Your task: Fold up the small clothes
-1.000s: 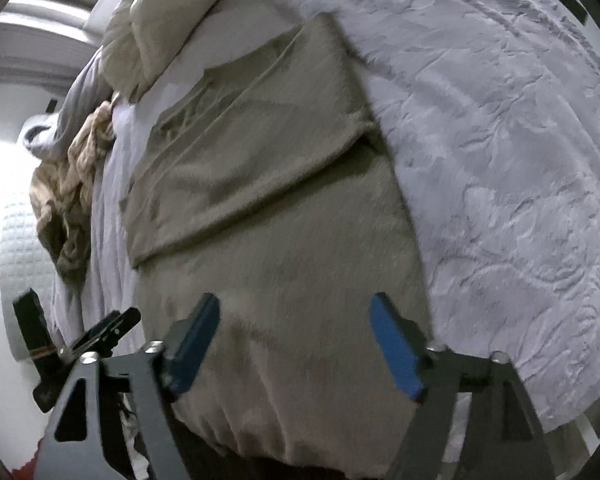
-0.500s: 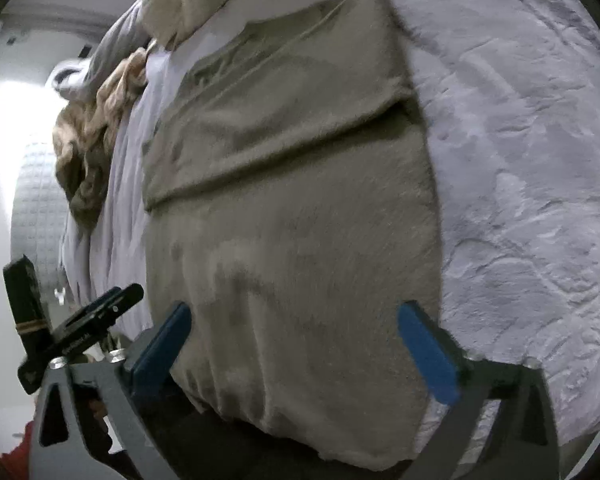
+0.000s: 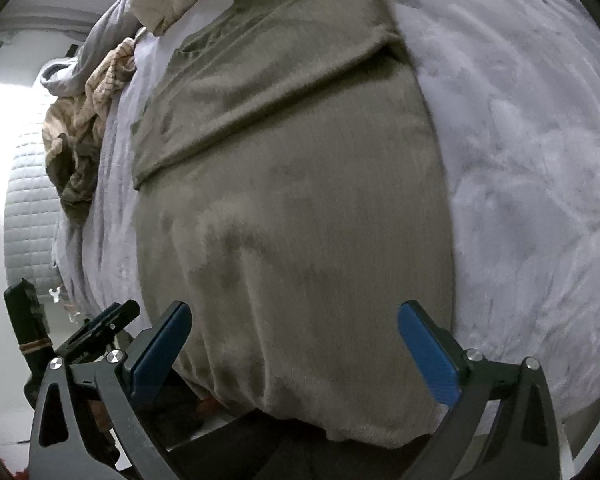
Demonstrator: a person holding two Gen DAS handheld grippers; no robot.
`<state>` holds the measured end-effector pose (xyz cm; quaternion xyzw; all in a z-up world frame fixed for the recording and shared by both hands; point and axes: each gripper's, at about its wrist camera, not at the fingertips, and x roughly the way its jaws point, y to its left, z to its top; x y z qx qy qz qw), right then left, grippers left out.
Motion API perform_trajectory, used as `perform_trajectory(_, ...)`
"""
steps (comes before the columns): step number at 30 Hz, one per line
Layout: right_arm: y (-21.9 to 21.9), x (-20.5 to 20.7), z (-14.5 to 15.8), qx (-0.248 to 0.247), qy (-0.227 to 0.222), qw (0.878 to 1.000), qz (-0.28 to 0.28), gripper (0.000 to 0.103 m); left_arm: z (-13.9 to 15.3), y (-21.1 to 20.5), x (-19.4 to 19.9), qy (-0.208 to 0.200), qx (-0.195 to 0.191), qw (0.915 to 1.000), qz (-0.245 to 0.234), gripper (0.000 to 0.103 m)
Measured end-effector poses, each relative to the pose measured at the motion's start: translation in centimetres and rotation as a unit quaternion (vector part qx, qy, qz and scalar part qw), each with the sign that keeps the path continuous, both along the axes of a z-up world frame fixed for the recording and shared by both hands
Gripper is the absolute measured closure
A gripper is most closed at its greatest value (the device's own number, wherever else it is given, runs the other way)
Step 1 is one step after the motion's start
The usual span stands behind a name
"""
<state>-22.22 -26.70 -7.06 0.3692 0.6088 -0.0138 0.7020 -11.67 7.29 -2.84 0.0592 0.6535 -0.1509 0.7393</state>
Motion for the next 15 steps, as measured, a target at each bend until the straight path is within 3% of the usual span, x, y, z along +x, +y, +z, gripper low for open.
perform_trajectory(15,3.7,-11.0,-4.4,-0.026,0.047,0.998,-0.018,0.0,-5.0,10.6,-4.5,0.054,-0.061,0.9967,0.0,0.018)
